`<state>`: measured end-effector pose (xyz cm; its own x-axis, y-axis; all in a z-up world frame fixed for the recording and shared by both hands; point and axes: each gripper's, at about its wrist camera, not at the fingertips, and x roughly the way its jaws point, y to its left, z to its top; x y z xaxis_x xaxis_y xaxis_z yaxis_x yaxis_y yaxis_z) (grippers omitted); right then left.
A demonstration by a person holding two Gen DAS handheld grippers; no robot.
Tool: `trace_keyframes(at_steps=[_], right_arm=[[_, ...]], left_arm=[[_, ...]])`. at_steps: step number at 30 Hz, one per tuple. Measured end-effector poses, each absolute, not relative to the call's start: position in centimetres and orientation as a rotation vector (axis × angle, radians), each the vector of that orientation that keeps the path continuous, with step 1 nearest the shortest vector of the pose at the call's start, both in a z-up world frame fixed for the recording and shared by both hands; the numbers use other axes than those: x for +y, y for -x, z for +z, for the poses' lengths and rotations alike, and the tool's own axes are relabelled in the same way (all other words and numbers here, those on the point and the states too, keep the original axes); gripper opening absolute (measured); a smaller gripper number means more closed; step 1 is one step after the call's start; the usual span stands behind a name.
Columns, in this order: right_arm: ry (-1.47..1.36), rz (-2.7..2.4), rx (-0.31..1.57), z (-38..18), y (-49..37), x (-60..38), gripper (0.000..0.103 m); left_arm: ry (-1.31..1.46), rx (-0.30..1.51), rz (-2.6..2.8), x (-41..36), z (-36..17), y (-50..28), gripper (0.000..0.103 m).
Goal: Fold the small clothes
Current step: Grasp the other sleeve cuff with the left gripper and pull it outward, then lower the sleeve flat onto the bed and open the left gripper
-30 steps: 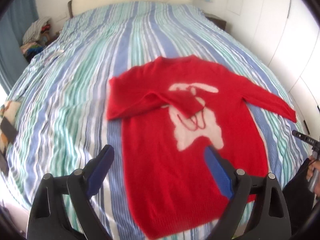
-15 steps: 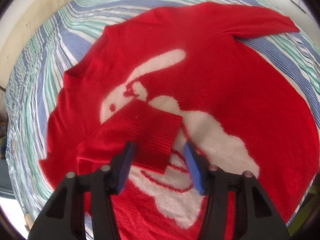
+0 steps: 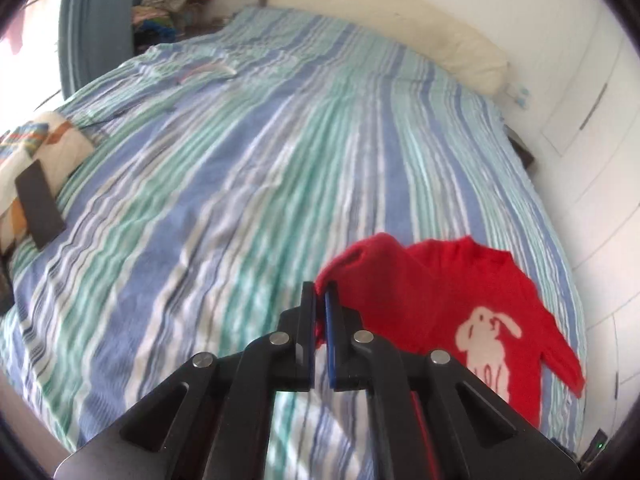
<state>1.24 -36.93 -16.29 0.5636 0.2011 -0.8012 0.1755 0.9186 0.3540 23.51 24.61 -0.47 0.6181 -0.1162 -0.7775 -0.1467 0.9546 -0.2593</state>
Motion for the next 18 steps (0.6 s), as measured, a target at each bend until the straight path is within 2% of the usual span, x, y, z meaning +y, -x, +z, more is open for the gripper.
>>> trace_keyframes(at_steps=[10,18], right_arm=[[-0.394,0.013,1.019,-17.3,-1.5,-36.1,0.043],[-0.344,0.004,1.052,-18.1,-2.1,-35.4,0.043]], left_arm=[[0.423,1.03,0.255,34.1,-8.4,-22.6,0.003],[0.432,1.136,0.471,36.7,-14.6,-22.4,0.0]])
